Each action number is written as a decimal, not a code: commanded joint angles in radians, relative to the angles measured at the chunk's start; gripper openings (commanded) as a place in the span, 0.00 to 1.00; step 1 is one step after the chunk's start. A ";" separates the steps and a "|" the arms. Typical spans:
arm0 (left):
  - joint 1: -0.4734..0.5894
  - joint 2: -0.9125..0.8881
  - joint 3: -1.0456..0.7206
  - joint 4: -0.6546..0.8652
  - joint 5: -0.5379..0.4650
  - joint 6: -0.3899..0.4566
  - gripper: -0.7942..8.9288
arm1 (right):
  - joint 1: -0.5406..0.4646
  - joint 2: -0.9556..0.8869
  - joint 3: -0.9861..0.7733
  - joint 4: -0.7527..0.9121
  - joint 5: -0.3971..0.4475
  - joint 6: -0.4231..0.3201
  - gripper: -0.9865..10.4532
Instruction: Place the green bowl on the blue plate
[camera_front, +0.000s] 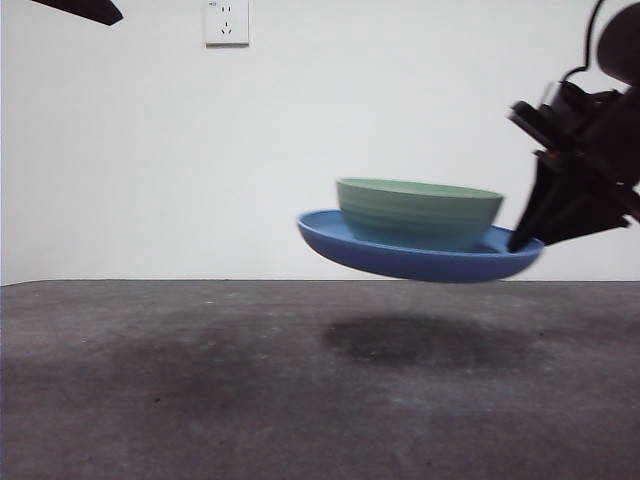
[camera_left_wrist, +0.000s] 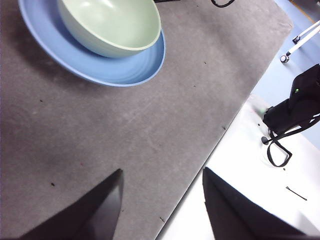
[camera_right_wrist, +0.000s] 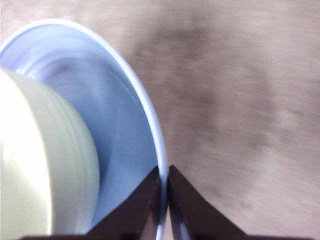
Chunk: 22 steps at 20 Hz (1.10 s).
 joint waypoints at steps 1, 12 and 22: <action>-0.005 0.007 0.007 0.007 0.005 0.009 0.34 | 0.058 0.009 0.032 0.052 0.026 0.071 0.09; -0.005 0.007 0.007 0.005 0.005 0.008 0.34 | 0.252 0.183 0.068 0.190 0.126 0.180 0.09; -0.005 0.007 0.007 -0.003 0.005 0.009 0.34 | 0.288 0.337 0.143 0.186 0.167 0.186 0.09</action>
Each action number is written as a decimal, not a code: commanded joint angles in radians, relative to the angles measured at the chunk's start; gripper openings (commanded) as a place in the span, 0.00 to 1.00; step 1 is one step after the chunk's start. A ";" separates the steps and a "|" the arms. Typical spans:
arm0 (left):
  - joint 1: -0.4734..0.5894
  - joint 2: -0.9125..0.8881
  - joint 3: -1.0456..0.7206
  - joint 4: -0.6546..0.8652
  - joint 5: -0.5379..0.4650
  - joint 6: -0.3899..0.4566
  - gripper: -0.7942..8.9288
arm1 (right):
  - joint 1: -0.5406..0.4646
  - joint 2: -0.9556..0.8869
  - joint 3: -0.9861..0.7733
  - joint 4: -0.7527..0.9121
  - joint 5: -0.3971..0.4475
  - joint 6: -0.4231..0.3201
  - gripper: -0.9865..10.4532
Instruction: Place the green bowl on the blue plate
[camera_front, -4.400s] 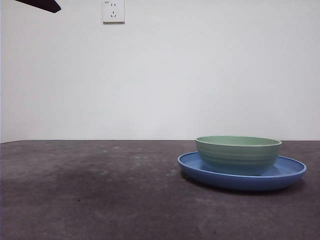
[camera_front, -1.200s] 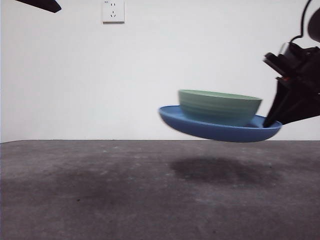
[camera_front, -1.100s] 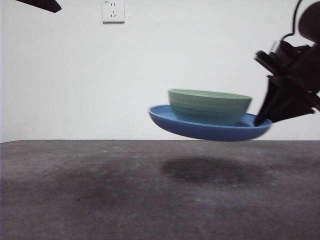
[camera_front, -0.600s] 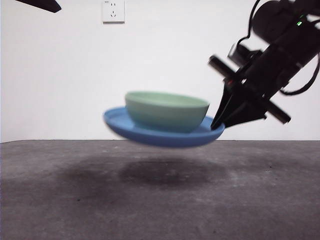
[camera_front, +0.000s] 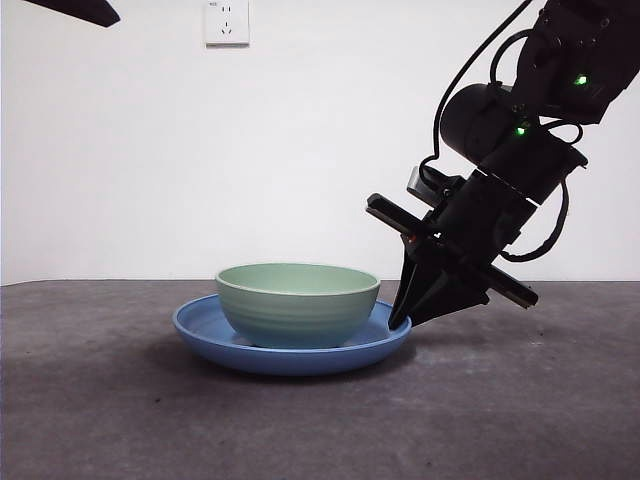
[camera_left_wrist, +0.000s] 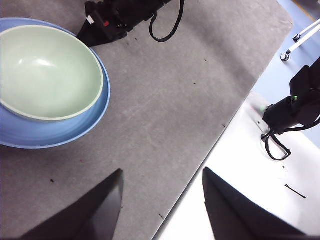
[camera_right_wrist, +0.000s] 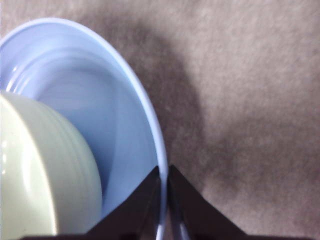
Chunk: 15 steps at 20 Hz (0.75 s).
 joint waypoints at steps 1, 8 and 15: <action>-0.005 0.007 0.007 0.008 0.005 0.009 0.34 | 0.010 0.013 0.024 0.012 -0.008 0.010 0.09; -0.005 0.007 0.007 0.008 0.005 0.009 0.34 | 0.016 0.005 0.024 0.005 -0.005 0.011 0.25; -0.005 0.007 0.007 0.012 0.005 0.009 0.34 | 0.015 -0.192 0.024 -0.131 0.124 -0.089 0.25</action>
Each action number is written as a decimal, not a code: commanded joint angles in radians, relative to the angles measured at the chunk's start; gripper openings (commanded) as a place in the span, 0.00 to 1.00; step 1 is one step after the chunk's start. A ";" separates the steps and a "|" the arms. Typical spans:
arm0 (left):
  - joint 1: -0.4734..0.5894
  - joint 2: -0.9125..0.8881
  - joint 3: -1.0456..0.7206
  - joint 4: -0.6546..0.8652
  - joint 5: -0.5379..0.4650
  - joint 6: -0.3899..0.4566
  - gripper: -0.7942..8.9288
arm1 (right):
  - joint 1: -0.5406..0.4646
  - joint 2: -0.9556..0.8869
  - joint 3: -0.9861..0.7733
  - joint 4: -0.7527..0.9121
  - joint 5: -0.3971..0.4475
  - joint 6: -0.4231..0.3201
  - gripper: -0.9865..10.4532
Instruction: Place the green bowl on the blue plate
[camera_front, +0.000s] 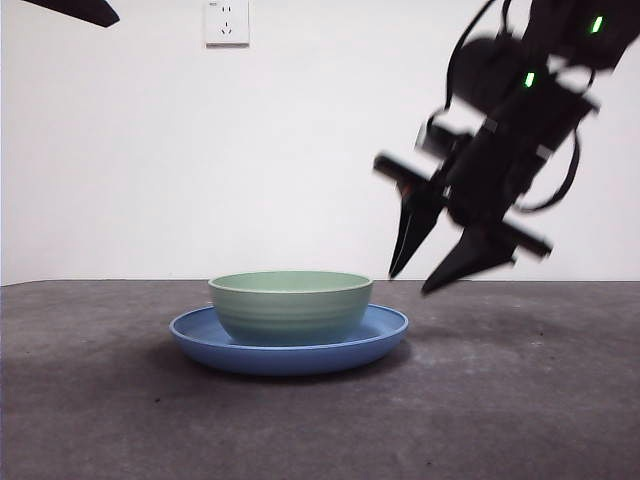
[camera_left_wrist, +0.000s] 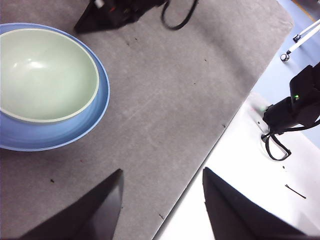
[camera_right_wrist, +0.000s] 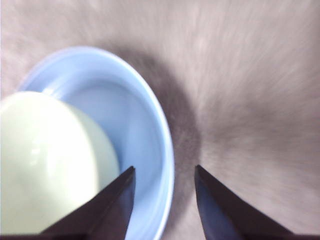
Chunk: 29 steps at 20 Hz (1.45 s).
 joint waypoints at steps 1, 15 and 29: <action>-0.005 0.007 0.007 0.011 0.005 0.009 0.34 | 0.005 -0.083 0.021 -0.066 0.025 -0.094 0.25; -0.005 0.007 0.007 0.012 0.005 0.009 0.34 | 0.074 -0.652 0.021 -0.687 -0.039 -0.343 0.25; -0.005 0.007 0.007 0.011 0.005 0.008 0.34 | 0.132 -0.718 0.020 -0.775 -0.087 -0.357 0.25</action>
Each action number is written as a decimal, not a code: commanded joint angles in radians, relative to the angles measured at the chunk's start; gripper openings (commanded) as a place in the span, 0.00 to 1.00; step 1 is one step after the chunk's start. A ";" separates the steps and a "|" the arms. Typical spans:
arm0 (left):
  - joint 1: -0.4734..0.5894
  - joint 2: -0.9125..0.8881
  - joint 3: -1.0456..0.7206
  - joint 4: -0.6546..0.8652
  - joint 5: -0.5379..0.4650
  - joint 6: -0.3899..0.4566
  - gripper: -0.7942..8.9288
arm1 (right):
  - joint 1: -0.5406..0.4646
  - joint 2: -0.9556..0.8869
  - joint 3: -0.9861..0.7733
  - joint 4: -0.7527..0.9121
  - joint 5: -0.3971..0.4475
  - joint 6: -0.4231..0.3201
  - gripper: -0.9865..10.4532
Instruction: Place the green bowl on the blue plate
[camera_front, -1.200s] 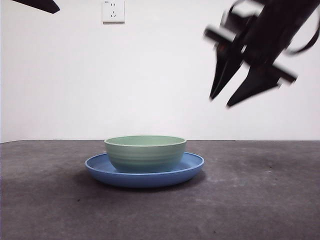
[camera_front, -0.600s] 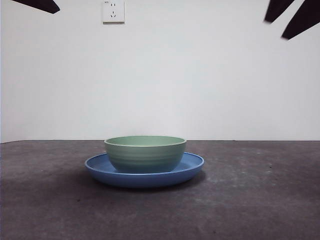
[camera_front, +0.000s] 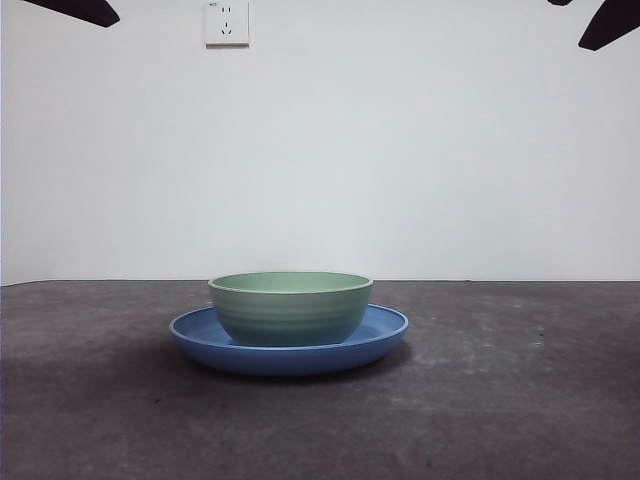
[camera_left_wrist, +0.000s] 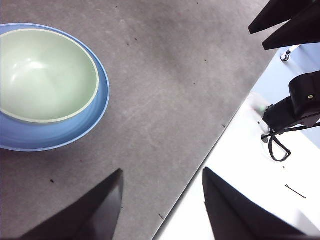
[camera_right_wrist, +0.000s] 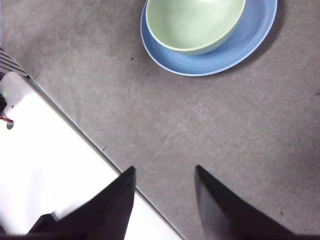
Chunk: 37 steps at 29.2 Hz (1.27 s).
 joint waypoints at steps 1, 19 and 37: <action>-0.005 0.007 0.007 0.011 0.005 0.008 0.34 | 0.006 0.008 0.019 0.009 -0.002 -0.016 0.25; -0.005 0.007 0.007 0.011 0.005 0.008 0.09 | 0.006 0.008 0.020 0.045 -0.002 -0.037 0.09; 0.001 -0.003 0.008 0.041 0.000 0.025 0.09 | 0.006 0.008 0.020 0.079 -0.002 -0.037 0.09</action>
